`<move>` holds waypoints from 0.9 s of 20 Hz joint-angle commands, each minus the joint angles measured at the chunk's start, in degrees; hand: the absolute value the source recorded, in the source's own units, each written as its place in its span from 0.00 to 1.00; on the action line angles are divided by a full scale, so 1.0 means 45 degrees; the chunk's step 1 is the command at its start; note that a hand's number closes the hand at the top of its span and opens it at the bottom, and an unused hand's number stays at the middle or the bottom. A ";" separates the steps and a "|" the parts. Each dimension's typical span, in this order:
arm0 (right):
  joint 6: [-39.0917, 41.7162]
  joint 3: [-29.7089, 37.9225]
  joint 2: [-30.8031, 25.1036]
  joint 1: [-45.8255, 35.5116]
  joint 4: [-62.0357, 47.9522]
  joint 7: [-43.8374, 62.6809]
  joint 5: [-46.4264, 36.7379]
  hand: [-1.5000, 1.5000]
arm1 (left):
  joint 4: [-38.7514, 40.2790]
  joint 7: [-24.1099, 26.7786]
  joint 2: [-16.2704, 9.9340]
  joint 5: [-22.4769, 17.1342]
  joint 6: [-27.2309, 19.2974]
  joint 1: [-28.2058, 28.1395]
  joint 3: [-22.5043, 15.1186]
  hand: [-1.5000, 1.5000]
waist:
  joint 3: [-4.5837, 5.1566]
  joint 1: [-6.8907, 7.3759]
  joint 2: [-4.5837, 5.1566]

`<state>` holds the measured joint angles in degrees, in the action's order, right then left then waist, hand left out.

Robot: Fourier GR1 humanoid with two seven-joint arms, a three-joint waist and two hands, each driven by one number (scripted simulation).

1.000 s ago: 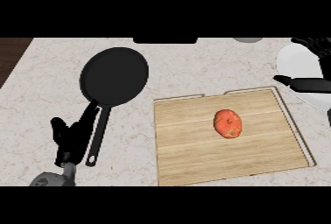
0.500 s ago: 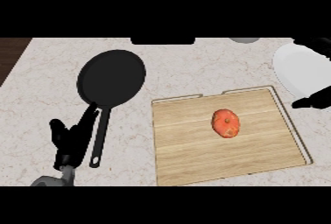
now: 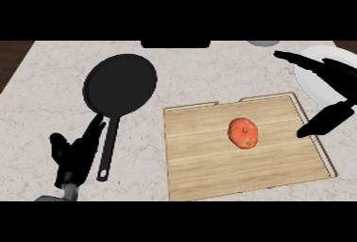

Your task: Pick the squash from the tray and place it in the plate

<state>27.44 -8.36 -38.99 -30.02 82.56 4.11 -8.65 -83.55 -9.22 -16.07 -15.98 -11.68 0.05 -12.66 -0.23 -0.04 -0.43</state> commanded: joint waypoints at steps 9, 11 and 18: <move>-0.0069 -0.1433 0.1960 0.0998 0.1678 0.2813 -0.2211 0.00 | -0.0300 -0.0559 0.0596 0.0380 0.0230 -0.0479 -0.0106 0.50 | 0.0051 0.0043 0.0078; 0.0140 -0.1424 0.2420 0.1291 0.2268 0.3413 -0.1979 0.00 | -0.0082 -0.0467 0.0495 0.0324 0.0566 -0.0549 0.0068 0.50 | 0.0053 0.0016 0.0074; 0.0151 -0.1582 0.2620 0.3047 0.2982 0.2457 -0.3015 0.00 | 0.0472 -0.0456 0.1311 0.0962 0.0278 -0.0262 -0.0014 0.50 | 0.0050 -0.0051 0.0080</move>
<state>27.95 -15.22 -26.87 -21.36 92.81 16.82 -20.59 -83.19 -9.70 -13.19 -13.24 -9.07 -0.06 -10.52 -0.36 0.05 -0.33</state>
